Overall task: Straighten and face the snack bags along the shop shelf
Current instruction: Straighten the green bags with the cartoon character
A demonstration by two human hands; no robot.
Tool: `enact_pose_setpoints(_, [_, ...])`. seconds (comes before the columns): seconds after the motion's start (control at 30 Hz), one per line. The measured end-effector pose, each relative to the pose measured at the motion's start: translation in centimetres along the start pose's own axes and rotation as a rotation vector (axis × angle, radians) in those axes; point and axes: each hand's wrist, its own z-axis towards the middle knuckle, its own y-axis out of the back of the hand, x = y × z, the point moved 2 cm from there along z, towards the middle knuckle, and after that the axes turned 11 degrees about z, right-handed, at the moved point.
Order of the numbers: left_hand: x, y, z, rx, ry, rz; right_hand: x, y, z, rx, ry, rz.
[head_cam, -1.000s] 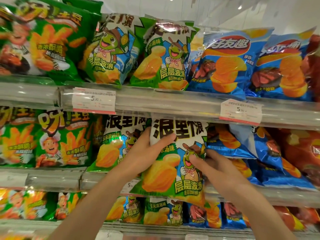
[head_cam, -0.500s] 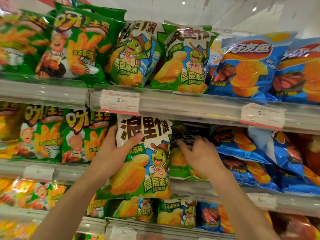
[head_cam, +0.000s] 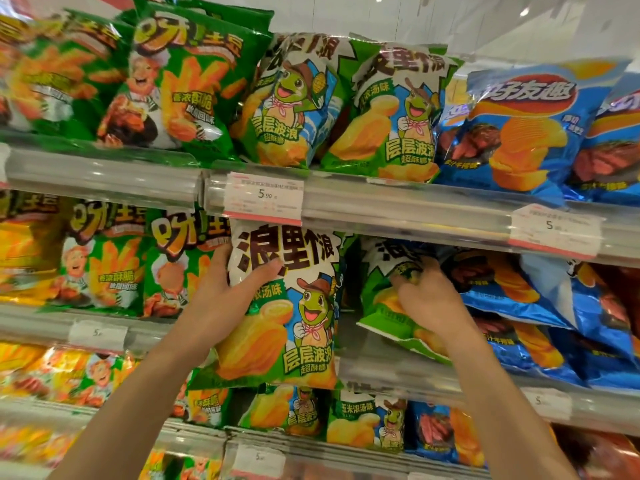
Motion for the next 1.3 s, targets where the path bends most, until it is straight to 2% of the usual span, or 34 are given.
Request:
enact_pose_setpoints(0.13, [0.1, 0.1, 0.2, 0.012, -0.002, -0.004, 0.4, -0.7, -0.4, -0.142, 0.095, 0.196])
enact_pose_setpoints(0.23, [0.1, 0.1, 0.2, 0.024, -0.016, -0.005, 0.8, -2.8, -0.4, -0.182, 0.189, 0.29])
enact_pose_setpoints(0.4, [0.3, 0.1, 0.5, 0.027, -0.01, 0.0, 1.1, -4.5, 0.6, -0.286, 0.333, 0.292])
enact_pose_setpoints(0.47, [0.5, -0.2, 0.7, 0.029, -0.005, 0.016, 0.8, -5.0, 1.2, -0.309, 0.399, 0.179])
enact_pose_setpoints(0.57, [0.7, -0.5, 0.7, 0.036, -0.007, 0.034, -0.6, -5.9, 2.5, -0.229, 0.332, -0.011])
enact_pose_setpoints(0.63, [0.7, -0.5, 0.6, 0.044, -0.011, 0.03, -2.0, -6.4, 3.2, -0.168, 0.183, -0.048])
enact_pose_setpoints(0.7, [0.8, -0.5, 0.6, 0.042, -0.008, 0.025, -2.8, -6.6, 3.6, -0.149, 0.117, -0.054])
enact_pose_setpoints(0.83, [1.1, -0.6, 0.7, 0.035, 0.002, 0.032, -2.6, -6.5, 4.2, -0.193, 0.176, 0.103])
enact_pose_setpoints(0.97, [0.9, -0.8, 0.5, 0.015, -0.002, 0.031, -2.5, -7.0, 4.8, -0.077, 0.14, 0.008])
enact_pose_setpoints(1.13, [1.2, -1.3, 0.1, 0.009, -0.047, 0.051, -1.9, -4.8, 3.8, -0.097, 0.176, 0.274])
enact_pose_setpoints(1.2, [1.1, -2.0, -0.2, 0.007, -0.089, 0.085, -1.4, -3.8, 2.0, -0.074, 0.236, 0.382])
enact_pose_setpoints(1.3, [1.0, -3.7, -0.1, -0.012, -0.113, 0.113, -0.8, -3.0, -2.1, 0.001, 0.226, 0.44])
